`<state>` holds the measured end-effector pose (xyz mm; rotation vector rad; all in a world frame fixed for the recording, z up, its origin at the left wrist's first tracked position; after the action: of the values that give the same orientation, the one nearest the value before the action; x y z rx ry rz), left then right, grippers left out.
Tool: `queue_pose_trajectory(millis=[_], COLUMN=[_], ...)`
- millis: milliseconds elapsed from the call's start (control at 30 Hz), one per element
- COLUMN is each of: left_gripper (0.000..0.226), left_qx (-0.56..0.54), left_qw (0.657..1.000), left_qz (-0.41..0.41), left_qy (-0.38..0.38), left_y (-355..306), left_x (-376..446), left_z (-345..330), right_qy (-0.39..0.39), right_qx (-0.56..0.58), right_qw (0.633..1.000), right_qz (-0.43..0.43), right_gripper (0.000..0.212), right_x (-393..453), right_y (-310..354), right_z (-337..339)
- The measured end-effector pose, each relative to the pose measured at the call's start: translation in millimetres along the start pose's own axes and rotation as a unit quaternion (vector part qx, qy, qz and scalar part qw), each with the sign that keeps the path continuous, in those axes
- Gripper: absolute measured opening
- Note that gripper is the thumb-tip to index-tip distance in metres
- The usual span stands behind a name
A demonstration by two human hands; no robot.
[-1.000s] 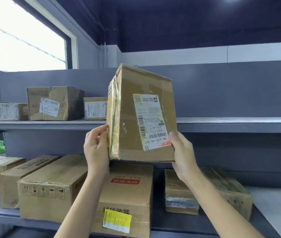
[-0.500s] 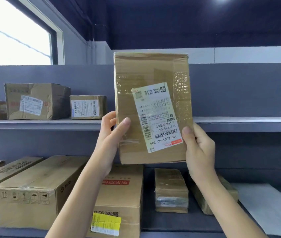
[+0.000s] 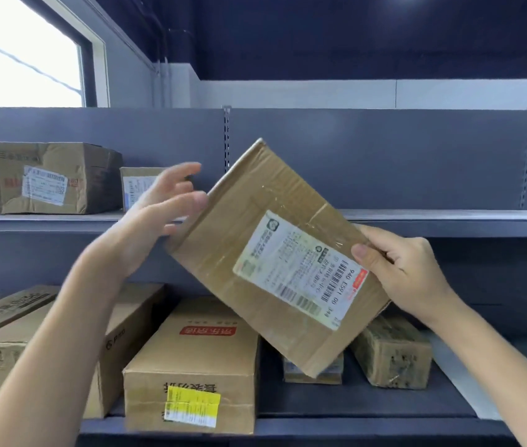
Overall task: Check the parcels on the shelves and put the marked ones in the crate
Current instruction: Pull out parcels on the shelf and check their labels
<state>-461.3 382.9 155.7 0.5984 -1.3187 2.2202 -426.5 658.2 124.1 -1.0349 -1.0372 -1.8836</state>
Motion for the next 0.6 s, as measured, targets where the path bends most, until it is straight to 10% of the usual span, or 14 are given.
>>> queue_pose_trajectory(millis=[67,167,300,600], left_gripper=[0.091,0.086,0.038,0.062], left_qx=[-0.004,-0.059,-0.206,-0.339], left_qw=[0.986,0.978,0.972,0.916], left_qz=[0.045,0.036,-0.022,-0.045], left_qy=[0.160,0.198,0.113,-0.210], left_y=[4.2,8.3,11.5,48.1], left_x=[-7.2,-11.7,-17.8,-78.3], left_z=[-20.8,-38.4,-47.7,-78.0], right_qy=[0.057,0.077,-0.056,-0.239], right_qx=[0.019,0.041,0.127,0.399], right_qw=[0.998,0.996,0.989,0.851], right_qz=[-0.009,-0.026,-0.055,-0.243], right_gripper=[0.029,0.028,0.039,0.081], right_x=[0.2,-0.3,-10.1,-77.3], right_y=[1.1,0.7,-9.7,-38.8], right_z=[-1.0,0.2,15.3,-33.8])
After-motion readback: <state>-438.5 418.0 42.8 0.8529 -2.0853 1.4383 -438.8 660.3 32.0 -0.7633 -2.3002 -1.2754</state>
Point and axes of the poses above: each hand's wrist, its own x-axis towards the middle knuckle, its own z-axis out of the back of the hand, y = z × x, the point moved 7 cm from there along x, towards the middle knuckle, and after that the axes turned 11 degrees about x, right-handed, at the moved point
